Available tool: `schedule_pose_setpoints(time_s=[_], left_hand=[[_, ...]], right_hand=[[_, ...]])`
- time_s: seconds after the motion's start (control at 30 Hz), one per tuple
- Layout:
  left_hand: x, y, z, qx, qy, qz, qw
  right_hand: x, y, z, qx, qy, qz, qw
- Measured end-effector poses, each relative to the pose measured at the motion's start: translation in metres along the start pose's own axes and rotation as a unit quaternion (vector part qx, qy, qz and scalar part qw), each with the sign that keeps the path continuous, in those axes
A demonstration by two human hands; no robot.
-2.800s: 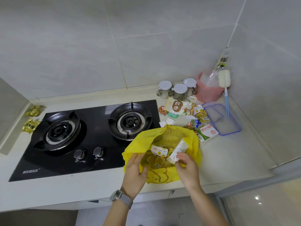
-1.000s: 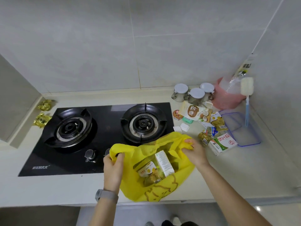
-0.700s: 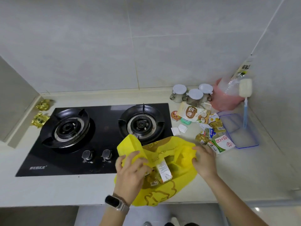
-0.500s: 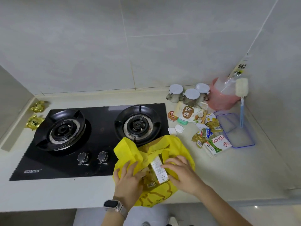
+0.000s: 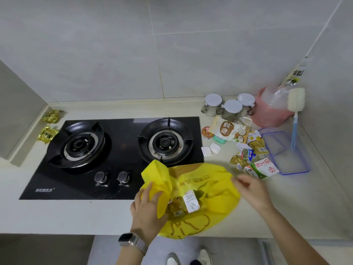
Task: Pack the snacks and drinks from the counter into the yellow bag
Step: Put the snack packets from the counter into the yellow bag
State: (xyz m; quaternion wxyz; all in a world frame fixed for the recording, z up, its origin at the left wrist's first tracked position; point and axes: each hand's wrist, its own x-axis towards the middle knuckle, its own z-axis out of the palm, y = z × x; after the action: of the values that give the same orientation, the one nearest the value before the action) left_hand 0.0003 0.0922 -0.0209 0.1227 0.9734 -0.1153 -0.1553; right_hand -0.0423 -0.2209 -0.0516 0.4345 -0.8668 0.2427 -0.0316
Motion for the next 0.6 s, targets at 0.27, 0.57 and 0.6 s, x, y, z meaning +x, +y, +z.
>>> schedule_pose_setpoints(time_s=[0.27,0.57,0.6], left_hand=[[-0.007,0.02,0.006,-0.023,0.006,0.022,0.999],[-0.01,0.009,0.004,-0.051,0.005,0.019,0.998],[-0.01,0.009,0.004,-0.049,0.003,0.02,0.999]], right_hand=[[0.068,0.031,-0.029,-0.346,-0.078,0.125,0.927],[0.068,0.048,-0.02,-0.508,-0.076,0.004,0.858],[0.066,0.052,-0.021,-0.516,-0.054,-0.01,0.855]])
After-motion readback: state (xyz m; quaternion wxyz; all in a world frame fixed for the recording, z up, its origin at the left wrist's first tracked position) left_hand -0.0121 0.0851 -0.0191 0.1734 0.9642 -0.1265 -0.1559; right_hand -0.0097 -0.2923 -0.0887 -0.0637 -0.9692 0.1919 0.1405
